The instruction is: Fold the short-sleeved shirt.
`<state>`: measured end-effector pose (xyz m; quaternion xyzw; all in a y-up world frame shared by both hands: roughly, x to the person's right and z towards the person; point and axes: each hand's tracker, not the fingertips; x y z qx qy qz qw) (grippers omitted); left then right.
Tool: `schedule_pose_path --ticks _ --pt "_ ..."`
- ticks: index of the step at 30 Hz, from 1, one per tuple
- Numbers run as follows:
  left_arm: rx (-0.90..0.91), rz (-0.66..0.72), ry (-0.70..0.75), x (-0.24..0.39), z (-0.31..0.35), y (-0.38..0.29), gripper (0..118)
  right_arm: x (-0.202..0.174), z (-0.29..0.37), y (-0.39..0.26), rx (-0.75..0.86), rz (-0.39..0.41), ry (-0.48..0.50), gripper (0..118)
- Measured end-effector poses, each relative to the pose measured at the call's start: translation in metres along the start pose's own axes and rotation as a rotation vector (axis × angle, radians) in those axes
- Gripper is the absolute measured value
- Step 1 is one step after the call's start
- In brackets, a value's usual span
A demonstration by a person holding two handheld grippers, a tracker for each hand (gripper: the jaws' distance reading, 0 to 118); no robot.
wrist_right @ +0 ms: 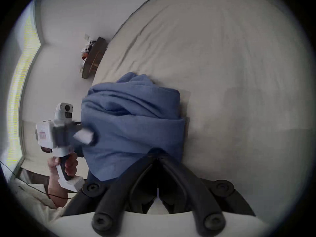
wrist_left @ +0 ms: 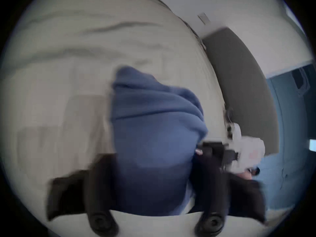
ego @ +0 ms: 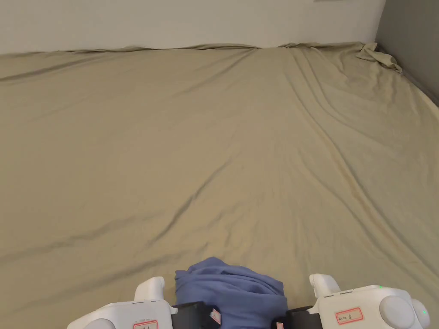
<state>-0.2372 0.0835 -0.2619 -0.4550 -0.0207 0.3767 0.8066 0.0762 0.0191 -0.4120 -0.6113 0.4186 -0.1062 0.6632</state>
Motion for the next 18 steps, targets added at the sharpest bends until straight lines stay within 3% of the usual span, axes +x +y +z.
schedule_pose_path --ticks 2,4,10,13,18 --pt "-0.067 0.037 -0.140 -0.004 0.009 0.003 34 -0.006 0.006 -0.007 -0.001 -0.020 0.012 3" --pt "-0.083 -0.005 -0.129 0.000 0.013 0.000 33 -0.012 0.015 -0.018 0.021 0.004 -0.008 3" --pt "-0.055 0.109 -0.280 -0.035 0.079 0.020 33 -0.033 0.057 -0.038 0.137 0.024 0.128 3" --pt "-0.015 0.119 -0.228 -0.078 0.127 0.036 33 -0.048 0.076 -0.037 0.163 0.042 0.142 3" --pt "0.021 0.111 0.073 -0.160 0.204 0.067 33 -0.069 0.094 -0.030 0.215 0.111 0.142 3"
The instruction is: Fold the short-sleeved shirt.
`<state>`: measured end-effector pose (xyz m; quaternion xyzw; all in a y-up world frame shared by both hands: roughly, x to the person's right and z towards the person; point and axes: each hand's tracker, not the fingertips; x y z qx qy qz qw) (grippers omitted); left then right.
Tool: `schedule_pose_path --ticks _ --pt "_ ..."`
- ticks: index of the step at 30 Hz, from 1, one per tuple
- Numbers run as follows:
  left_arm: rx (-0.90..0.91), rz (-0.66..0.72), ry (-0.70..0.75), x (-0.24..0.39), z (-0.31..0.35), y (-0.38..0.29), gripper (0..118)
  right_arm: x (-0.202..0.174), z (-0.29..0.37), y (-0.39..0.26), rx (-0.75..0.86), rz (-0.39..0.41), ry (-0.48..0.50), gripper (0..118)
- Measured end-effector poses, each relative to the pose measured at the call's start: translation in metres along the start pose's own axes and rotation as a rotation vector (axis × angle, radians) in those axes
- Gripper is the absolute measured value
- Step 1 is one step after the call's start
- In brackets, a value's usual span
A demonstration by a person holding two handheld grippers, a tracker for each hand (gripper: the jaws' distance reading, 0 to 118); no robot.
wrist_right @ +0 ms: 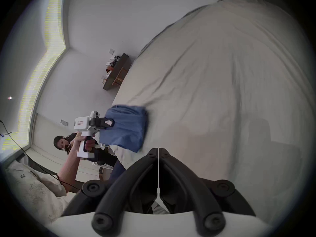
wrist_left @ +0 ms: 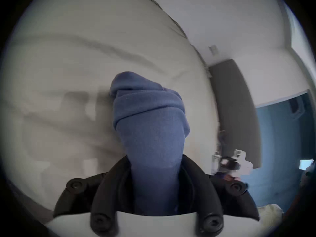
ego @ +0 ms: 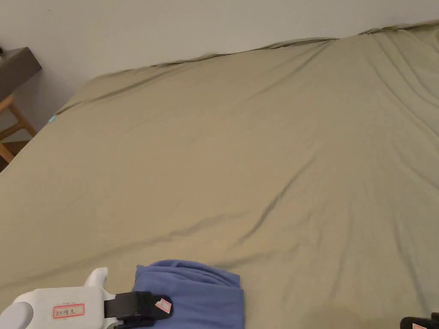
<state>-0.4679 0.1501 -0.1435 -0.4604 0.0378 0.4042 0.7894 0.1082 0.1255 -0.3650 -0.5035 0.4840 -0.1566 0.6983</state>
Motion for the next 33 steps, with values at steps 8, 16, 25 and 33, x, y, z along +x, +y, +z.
schedule_pose_path --ticks 8,16,25,33 --pt "0.045 0.214 0.147 -0.085 0.037 0.015 33 -0.007 -0.015 -0.021 -0.023 -0.018 0.050 3" --pt "0.182 0.114 0.288 -0.070 0.034 0.017 118 -0.011 -0.006 -0.031 -0.049 0.015 0.002 3" --pt "0.346 -0.282 0.197 0.149 0.090 0.052 66 -0.049 0.044 0.063 0.138 0.353 -0.464 3" --pt "0.829 -0.656 0.391 0.298 0.075 0.082 0 -0.153 0.129 0.204 0.687 0.419 -0.660 3"
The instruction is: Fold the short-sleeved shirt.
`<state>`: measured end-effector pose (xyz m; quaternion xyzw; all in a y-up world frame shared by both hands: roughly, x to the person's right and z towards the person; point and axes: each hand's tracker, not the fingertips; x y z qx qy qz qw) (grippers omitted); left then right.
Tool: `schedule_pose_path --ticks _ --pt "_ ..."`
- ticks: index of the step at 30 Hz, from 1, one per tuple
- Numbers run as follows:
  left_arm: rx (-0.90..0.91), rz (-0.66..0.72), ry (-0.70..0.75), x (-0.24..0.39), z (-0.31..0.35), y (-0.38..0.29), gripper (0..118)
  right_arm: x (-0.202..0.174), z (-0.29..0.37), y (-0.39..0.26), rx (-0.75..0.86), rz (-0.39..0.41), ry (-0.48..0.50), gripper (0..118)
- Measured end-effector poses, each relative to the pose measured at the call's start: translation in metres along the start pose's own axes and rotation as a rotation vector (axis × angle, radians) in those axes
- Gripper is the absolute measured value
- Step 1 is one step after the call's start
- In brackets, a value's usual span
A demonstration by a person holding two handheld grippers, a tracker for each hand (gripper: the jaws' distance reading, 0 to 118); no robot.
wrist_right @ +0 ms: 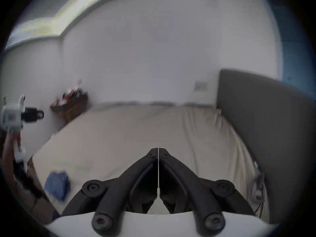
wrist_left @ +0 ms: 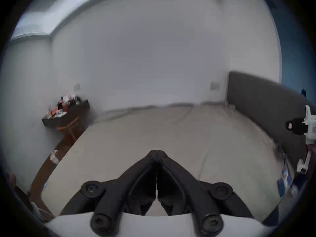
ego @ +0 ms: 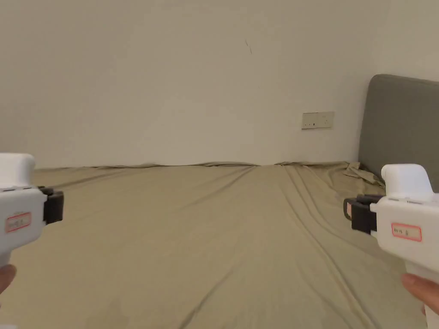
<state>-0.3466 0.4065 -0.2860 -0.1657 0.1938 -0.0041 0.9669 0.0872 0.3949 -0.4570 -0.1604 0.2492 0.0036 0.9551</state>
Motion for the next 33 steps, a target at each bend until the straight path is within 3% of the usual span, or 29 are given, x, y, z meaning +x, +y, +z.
schedule_pose_path --ticks 6,10,15,21,22,23,24,25,26,27,30,33 --pt "0.174 0.168 0.027 0.071 -0.001 0.023 0 -0.029 -0.012 0.057 0.114 0.034 -0.075 3" --pt "0.194 0.108 0.139 0.094 0.006 0.004 0 -0.044 0.001 0.021 0.154 0.022 -0.086 3" --pt "0.145 0.084 0.129 0.112 0.008 0.000 0 -0.053 -0.014 -0.014 0.008 0.032 -0.042 4" --pt "0.138 0.097 0.093 0.108 0.021 0.002 0 -0.061 -0.005 0.004 0.097 0.056 -0.072 4" --pt "0.142 0.099 0.090 0.108 0.023 0.003 0 -0.063 0.000 0.008 0.100 0.058 -0.070 5" --pt "0.152 0.094 0.087 0.107 0.026 0.006 1 -0.062 0.000 0.011 0.096 0.052 -0.056 27" --pt "0.173 0.084 0.086 0.107 0.029 0.007 12 -0.062 -0.003 0.015 0.072 0.052 -0.047 70" --pt "0.191 0.081 0.094 0.108 0.031 0.009 50 -0.064 -0.008 0.016 0.034 0.066 -0.081 116" --pt "0.181 0.083 0.095 0.108 0.031 0.011 118 -0.063 -0.002 0.012 0.038 0.059 -0.186 118" --pt "0.265 0.127 -0.016 0.108 0.043 0.012 118 -0.061 0.003 0.018 0.092 0.067 -0.143 118" --pt "0.177 0.134 -0.012 0.102 0.060 0.020 118 -0.061 -0.003 0.010 0.129 0.000 0.005 118" --pt "0.167 0.096 0.022 0.105 0.047 0.021 118 -0.073 -0.003 0.013 0.117 0.086 -0.042 118"
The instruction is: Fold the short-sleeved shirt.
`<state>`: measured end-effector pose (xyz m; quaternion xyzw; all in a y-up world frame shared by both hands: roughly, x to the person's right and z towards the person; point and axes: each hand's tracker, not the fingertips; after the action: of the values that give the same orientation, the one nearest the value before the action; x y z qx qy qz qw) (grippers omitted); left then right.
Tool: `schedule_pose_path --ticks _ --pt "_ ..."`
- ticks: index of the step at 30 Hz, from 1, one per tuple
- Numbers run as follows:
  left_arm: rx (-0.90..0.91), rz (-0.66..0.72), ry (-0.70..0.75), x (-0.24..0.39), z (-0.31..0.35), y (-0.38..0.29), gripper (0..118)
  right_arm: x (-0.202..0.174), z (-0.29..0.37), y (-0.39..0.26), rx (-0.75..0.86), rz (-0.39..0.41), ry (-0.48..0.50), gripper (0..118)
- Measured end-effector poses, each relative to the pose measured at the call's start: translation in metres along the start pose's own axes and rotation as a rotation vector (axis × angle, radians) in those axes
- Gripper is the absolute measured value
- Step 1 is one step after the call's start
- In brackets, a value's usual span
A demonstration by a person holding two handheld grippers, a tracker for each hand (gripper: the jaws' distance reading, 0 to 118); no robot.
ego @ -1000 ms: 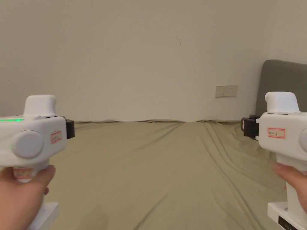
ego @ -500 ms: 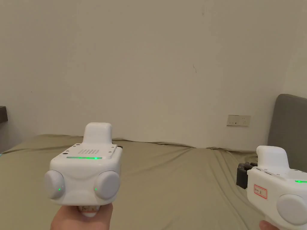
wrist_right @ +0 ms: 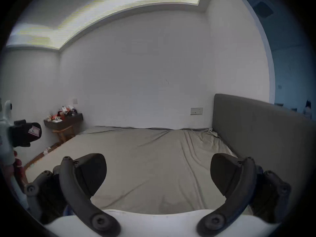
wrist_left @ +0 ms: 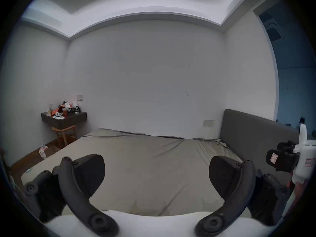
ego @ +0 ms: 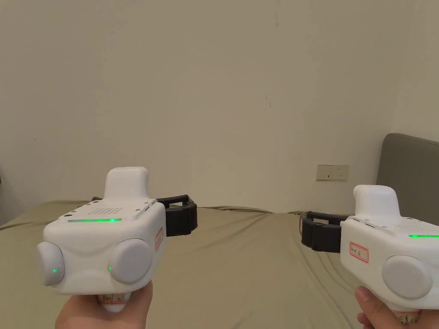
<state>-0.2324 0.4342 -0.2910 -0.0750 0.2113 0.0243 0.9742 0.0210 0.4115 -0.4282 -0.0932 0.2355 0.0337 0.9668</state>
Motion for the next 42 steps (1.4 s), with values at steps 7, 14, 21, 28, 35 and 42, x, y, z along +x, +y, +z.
schedule_pose_path --ticks 7,14,21,28,35,42 --pt "-0.032 0.019 -0.002 0.002 -0.005 -0.006 118 0.000 0.011 0.005 0.018 -0.015 0.080 118" --pt "-0.016 0.049 -0.032 -0.002 0.001 -0.001 118 -0.002 0.027 0.013 0.043 -0.026 0.042 118" --pt "-0.003 0.046 -0.021 0.003 0.007 0.003 118 -0.006 0.025 0.015 0.049 -0.030 0.061 118" --pt "-0.012 0.028 -0.035 0.010 0.008 0.001 118 -0.003 0.012 0.010 0.048 -0.017 0.061 118" --pt "-0.031 0.049 -0.058 0.008 0.005 0.001 118 -0.006 0.027 0.015 0.066 -0.007 0.042 118" --pt "-0.035 0.053 -0.064 0.007 0.007 0.002 118 -0.005 0.028 0.018 0.071 -0.020 0.046 118"
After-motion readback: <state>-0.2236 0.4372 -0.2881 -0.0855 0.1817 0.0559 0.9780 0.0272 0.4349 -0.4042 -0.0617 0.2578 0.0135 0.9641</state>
